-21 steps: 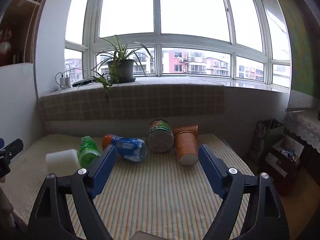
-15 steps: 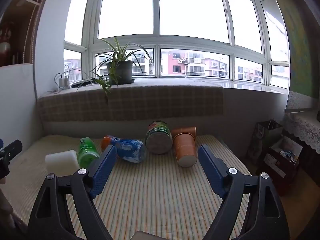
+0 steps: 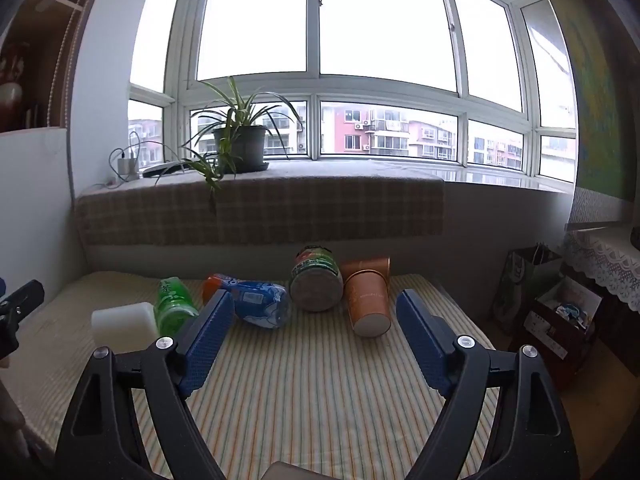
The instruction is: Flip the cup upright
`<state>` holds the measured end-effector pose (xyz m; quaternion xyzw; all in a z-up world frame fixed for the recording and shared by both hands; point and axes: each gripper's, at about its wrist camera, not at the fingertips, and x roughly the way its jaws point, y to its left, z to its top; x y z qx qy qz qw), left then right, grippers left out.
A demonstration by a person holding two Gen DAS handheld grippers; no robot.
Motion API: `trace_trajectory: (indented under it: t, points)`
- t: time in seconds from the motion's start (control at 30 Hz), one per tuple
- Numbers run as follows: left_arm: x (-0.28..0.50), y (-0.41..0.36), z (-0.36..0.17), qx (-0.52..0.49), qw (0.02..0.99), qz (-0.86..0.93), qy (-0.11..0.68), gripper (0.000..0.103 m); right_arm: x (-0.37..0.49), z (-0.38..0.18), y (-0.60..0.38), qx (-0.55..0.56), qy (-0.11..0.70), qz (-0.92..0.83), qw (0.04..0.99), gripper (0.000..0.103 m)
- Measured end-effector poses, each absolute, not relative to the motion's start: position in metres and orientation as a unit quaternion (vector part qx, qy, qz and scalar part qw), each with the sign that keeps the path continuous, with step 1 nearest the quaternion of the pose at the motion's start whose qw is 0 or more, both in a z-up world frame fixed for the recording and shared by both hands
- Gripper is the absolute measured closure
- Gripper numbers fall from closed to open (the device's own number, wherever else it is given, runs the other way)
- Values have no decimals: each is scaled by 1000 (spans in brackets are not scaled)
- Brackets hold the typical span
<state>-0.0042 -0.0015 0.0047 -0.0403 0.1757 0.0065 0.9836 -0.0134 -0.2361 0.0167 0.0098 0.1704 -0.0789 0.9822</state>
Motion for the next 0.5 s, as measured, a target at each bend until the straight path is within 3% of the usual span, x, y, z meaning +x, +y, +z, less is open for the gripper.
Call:
trace_trajectory:
  t: [0.5]
  points:
    - [-8, -11, 7, -37, 984, 3, 176, 1, -15, 18, -238, 12, 168, -83, 982, 20]
